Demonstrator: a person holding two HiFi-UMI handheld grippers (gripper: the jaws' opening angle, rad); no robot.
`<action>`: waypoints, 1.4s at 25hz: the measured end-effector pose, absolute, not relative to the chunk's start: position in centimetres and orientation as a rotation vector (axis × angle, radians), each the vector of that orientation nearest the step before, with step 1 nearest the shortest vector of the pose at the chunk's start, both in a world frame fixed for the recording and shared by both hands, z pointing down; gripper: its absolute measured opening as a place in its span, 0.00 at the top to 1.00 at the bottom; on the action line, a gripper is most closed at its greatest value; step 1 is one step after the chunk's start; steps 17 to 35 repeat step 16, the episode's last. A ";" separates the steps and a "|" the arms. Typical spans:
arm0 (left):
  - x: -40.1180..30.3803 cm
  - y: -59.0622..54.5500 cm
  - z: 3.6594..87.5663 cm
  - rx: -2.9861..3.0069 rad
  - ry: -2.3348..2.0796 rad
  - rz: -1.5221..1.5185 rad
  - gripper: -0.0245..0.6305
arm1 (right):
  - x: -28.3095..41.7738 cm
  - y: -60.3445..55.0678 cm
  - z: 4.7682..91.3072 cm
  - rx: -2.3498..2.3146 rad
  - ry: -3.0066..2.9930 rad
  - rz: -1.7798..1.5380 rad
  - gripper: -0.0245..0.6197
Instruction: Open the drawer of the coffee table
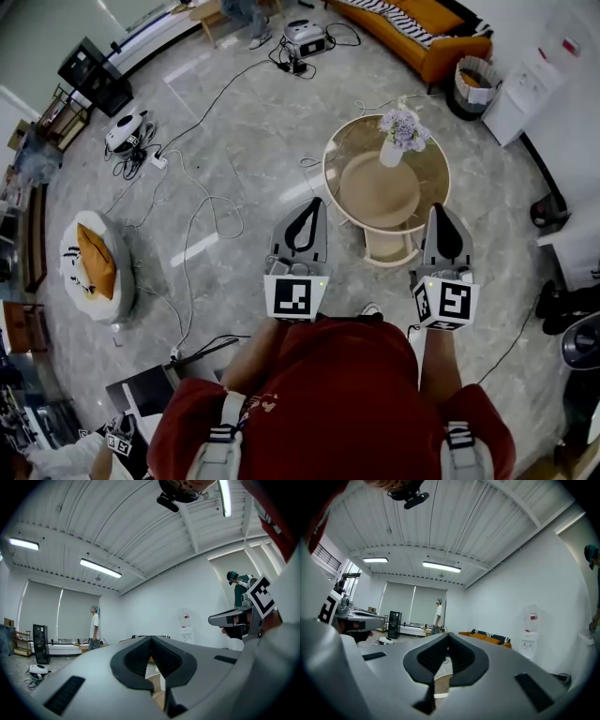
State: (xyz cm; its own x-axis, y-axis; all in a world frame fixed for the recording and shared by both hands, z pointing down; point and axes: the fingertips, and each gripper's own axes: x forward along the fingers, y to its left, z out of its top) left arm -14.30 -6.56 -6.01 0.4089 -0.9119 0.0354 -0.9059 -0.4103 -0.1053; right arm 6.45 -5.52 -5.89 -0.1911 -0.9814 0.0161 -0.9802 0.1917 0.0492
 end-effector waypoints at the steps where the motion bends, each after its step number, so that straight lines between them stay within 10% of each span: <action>1: -14.1 -6.6 -6.0 -2.578 1.667 -0.131 0.94 | 6.7 -5.5 -5.9 1.970 -2.392 -0.042 0.93; 35: -11.7 -6.9 -5.4 -2.551 1.699 -0.164 0.94 | 10.3 -6.2 -5.1 2.003 -2.393 -0.017 0.93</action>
